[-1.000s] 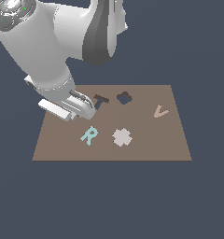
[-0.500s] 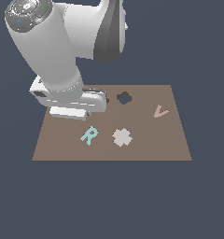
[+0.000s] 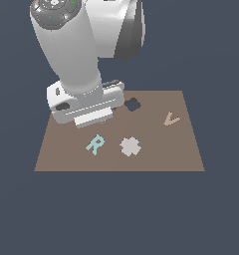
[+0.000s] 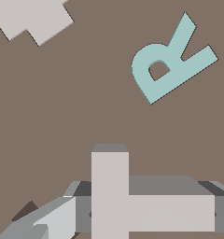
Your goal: Insert a designated object into the corresponding slot on a board.
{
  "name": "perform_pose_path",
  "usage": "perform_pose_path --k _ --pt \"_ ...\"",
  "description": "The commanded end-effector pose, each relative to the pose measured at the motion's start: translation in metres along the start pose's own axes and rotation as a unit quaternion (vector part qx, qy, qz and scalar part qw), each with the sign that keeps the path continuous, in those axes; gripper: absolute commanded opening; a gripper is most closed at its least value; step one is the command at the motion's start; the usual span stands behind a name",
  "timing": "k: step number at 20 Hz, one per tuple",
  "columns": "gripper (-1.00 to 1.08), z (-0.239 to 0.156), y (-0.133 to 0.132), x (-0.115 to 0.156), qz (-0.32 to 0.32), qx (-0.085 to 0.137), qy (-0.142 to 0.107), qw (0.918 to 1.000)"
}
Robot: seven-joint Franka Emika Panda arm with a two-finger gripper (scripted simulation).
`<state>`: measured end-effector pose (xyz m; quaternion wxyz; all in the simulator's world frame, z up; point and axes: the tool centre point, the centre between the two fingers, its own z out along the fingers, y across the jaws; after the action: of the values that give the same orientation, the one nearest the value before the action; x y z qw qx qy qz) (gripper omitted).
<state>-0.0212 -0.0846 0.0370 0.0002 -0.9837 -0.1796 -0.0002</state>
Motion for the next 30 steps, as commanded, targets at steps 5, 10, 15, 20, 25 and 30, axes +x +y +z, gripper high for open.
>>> perform_pose_path --k 5,10,15,20,25,30 --pt "-1.0 -0.002 -0.021 -0.005 -0.149 0.0 0.0 0.9889" --pt "-1.0 -0.003 -0.032 -0.011 -0.236 0.0 0.0 0.9718" --pt "-1.0 -0.003 -0.04 -0.017 -0.3 0.0 -0.001 0.9538" --pt "-1.0 -0.004 -0.045 -0.022 -0.344 0.0 -0.001 0.9389" --pt "-1.0 -0.004 -0.047 -0.025 -0.369 0.0 -0.001 0.9294" --pt "-1.0 -0.004 -0.047 -0.026 -0.375 0.0 -0.001 0.927"
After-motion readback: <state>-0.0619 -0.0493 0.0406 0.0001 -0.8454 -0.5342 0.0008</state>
